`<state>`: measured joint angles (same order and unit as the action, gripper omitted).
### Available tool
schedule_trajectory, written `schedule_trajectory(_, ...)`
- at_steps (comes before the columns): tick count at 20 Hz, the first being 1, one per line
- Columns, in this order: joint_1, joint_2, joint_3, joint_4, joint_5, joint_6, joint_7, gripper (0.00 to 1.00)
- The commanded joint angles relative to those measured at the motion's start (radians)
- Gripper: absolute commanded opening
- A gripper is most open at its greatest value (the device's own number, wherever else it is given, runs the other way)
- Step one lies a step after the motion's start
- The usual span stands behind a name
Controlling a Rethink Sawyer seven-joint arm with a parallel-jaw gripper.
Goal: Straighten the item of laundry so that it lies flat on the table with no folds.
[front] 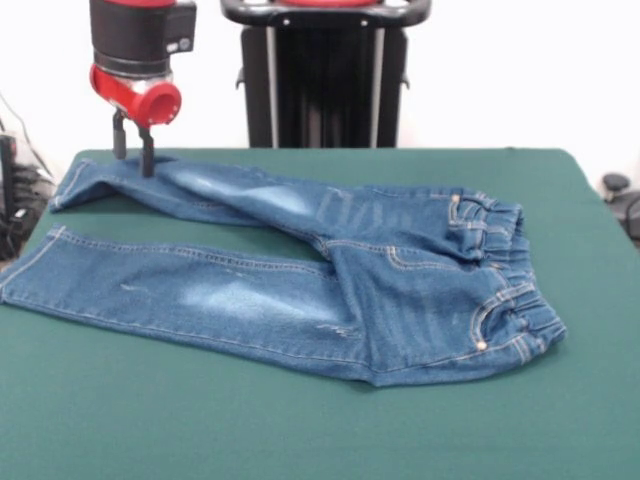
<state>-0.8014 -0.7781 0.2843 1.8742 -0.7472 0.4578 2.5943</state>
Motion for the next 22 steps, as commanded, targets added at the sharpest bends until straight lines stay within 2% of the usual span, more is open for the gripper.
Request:
schedule_trajectory(1, -0.012, -0.006, 0.105, 0.099, -0.048, 0.033, -0.27, 1.0)
schedule_trajectory(4, -0.033, -0.005, 0.113, 0.106, -0.064, 0.022, -0.28, 1.0)
schedule_trajectory(10, -0.025, 0.036, 0.09, 0.082, -0.143, -0.035, -0.223, 1.0)
schedule_trajectory(13, -0.011, 0.049, 0.07, 0.071, -0.181, -0.038, -0.199, 1.0)
schedule_trajectory(22, -0.035, 0.089, 0.061, 0.08, -0.266, -0.035, -0.204, 1.0)
